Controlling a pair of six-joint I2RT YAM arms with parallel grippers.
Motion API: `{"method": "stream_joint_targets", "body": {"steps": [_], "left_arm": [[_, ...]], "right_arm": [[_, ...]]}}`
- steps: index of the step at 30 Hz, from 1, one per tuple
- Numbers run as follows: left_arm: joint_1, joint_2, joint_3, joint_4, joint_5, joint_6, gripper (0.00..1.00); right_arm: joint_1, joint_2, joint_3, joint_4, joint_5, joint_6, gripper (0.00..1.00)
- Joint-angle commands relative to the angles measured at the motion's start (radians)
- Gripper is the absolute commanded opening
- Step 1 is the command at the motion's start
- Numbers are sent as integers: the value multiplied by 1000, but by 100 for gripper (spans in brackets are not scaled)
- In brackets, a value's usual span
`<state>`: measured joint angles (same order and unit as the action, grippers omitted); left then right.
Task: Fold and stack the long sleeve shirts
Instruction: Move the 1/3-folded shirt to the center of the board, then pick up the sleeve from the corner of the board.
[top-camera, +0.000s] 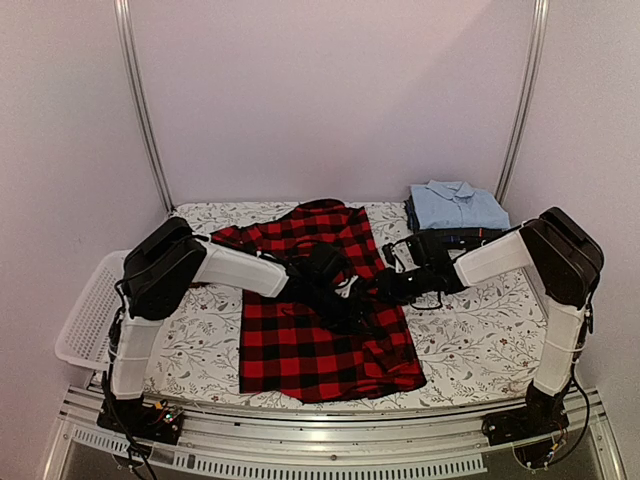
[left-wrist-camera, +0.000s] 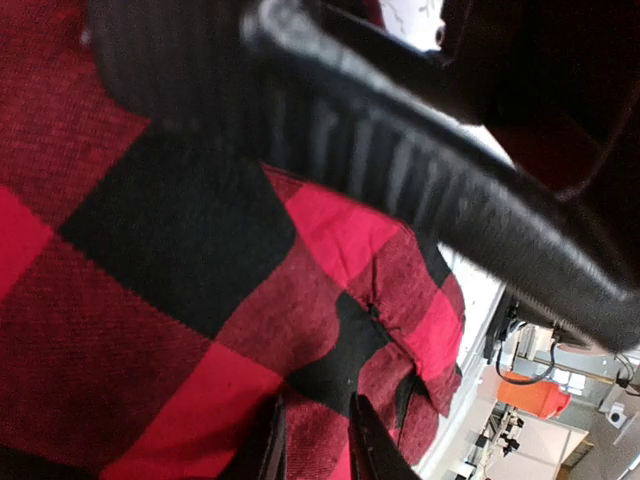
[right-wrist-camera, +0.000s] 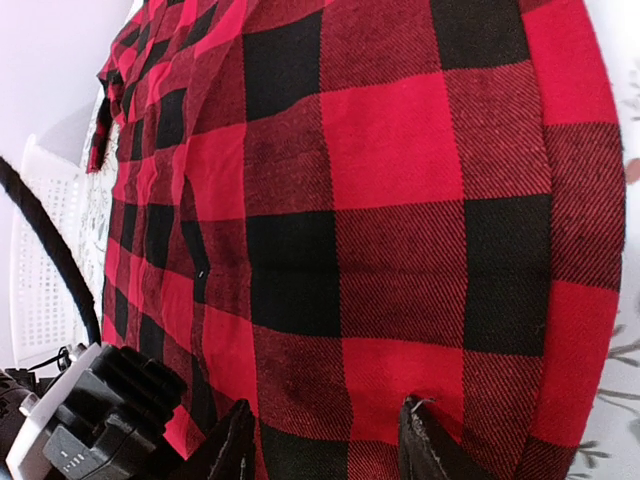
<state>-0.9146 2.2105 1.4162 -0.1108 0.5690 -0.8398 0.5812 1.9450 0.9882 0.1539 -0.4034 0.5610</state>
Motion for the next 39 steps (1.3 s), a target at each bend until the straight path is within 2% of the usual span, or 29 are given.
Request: {"method": "stream_joint_targets", "body": {"steps": [1,8,15,22,27,32,39], "left_arm": [[-37,50,80,-23,-3,-38,22],[-47,17,33,-38,-8,-28,22],[-2,-131,23,-142,-98,67,27],[175,-315,-45,-266,-257,148,30],[313,-384,-96,-354,-489,196,32],[453,-387,-152,-373,-594,200,33],[569,-324,-116,-431,-735,235,37]], "right_arm": [[-51,-16,-64,-146,52,-60,48],[-50,-65,-133,-139,59,-62,48],[-49,-127,-129,-152,71,-62,50],[-32,-171,-30,-246,103,-86,52],[-15,-191,29,-282,119,-107,53],[3,-190,79,-305,111,-123,54],[21,-180,128,-325,94,-149,57]]}}
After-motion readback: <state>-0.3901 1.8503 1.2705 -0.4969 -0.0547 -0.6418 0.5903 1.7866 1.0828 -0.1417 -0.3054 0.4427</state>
